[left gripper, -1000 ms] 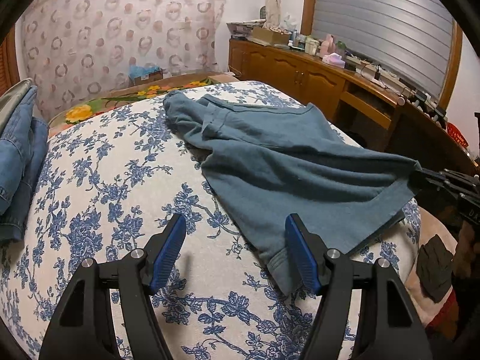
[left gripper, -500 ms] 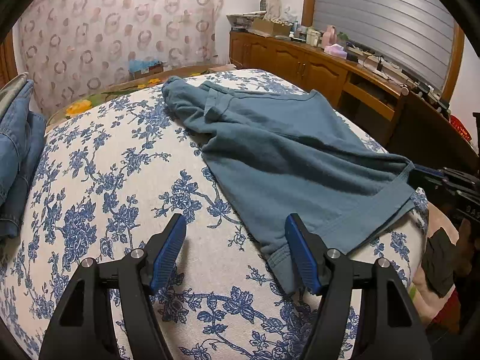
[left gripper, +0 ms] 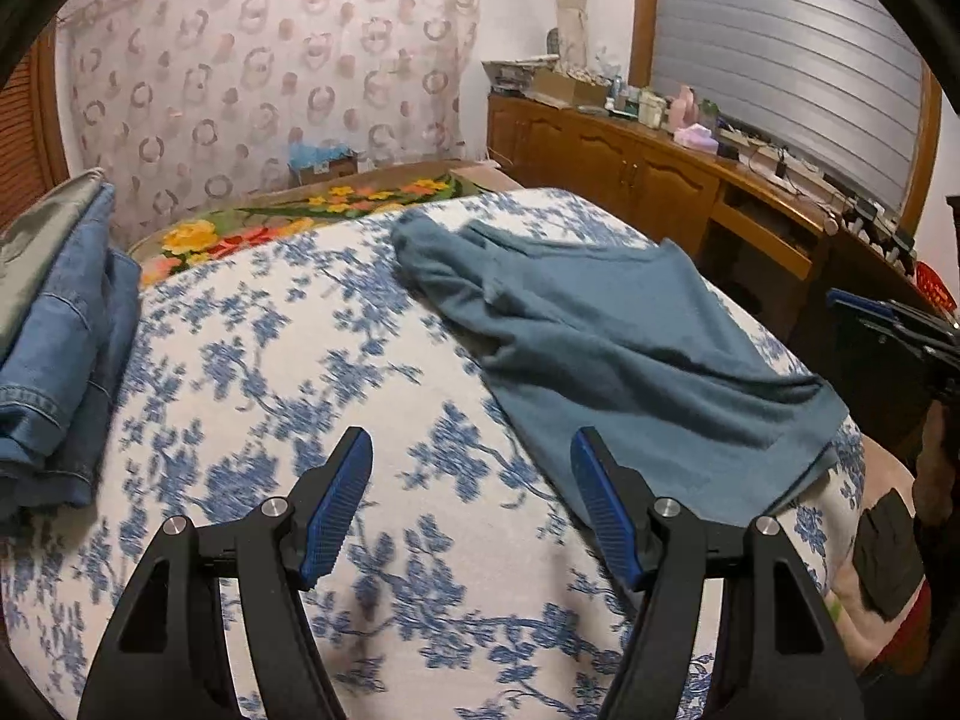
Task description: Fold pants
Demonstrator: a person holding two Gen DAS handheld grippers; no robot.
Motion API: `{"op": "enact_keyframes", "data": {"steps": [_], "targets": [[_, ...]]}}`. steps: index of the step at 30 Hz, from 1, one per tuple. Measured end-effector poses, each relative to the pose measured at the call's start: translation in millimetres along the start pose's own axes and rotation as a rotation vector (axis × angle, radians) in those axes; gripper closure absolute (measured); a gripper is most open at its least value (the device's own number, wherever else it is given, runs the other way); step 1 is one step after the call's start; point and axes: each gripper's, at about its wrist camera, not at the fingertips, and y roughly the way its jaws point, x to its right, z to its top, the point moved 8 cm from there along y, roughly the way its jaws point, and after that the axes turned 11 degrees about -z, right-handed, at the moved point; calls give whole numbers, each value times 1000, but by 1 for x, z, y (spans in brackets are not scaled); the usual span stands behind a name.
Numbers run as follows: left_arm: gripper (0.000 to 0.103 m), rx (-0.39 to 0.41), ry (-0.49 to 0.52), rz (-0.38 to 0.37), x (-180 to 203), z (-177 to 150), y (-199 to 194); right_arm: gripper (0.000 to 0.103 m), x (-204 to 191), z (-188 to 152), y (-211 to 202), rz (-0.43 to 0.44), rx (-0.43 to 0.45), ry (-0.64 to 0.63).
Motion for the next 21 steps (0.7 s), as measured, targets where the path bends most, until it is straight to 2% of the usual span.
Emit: {"op": "enact_keyframes", "data": {"steps": [12, 21], "targets": [[33, 43, -22, 25, -24, 6, -16, 69, -43, 27, 55, 121, -42, -45], [33, 55, -45, 39, -40, 5, -22, 69, -68, 39, 102, 117, -94, -169]]}}
